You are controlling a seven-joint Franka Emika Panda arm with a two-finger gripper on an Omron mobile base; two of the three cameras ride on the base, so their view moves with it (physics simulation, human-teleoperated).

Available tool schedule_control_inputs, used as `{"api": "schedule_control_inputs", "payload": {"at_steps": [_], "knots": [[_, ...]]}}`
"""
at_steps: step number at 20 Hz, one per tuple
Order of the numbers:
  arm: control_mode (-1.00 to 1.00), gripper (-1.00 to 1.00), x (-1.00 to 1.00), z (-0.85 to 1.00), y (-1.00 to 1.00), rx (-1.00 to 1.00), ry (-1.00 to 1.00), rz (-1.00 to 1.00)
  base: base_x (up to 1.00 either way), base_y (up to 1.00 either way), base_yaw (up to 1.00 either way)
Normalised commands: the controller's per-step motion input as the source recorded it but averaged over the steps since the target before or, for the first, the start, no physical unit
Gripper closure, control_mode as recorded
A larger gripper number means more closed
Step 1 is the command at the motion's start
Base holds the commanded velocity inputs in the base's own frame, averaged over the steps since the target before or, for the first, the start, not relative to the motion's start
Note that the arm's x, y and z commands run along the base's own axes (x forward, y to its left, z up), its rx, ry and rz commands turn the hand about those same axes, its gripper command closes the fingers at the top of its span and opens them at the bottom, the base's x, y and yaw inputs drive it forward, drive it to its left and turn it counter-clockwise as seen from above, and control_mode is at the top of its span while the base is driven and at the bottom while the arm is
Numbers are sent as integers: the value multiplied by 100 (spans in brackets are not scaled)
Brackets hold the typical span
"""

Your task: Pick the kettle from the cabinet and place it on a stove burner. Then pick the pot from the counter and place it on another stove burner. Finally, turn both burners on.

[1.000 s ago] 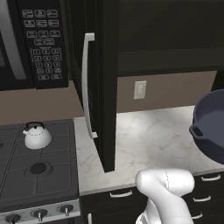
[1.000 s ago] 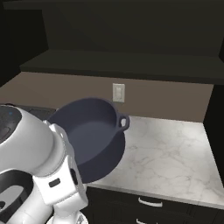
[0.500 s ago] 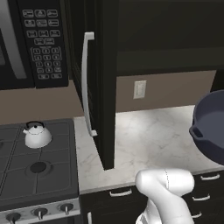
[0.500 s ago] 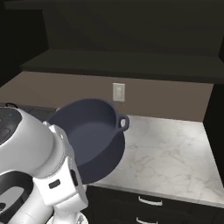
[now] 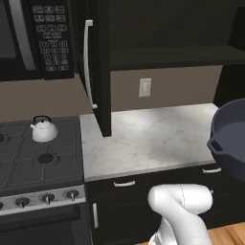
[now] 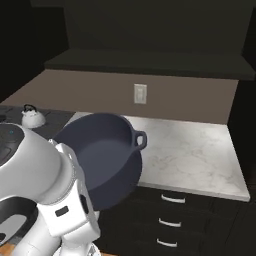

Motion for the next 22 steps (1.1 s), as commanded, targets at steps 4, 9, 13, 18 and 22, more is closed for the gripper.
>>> {"api": "schedule_control_inputs", "payload": {"at_steps": [4,9,13,18,22], "knots": [[100,100,0,0,0,0,0,0,-62,10,0],[100,100,0,0,0,0,0,0,-58,25,0],[100,100,0,0,0,0,0,0,-58,42,0],[100,100,0,0,0,0,0,0,-48,60,0],[100,100,0,0,0,0,0,0,-42,70,0]]}}
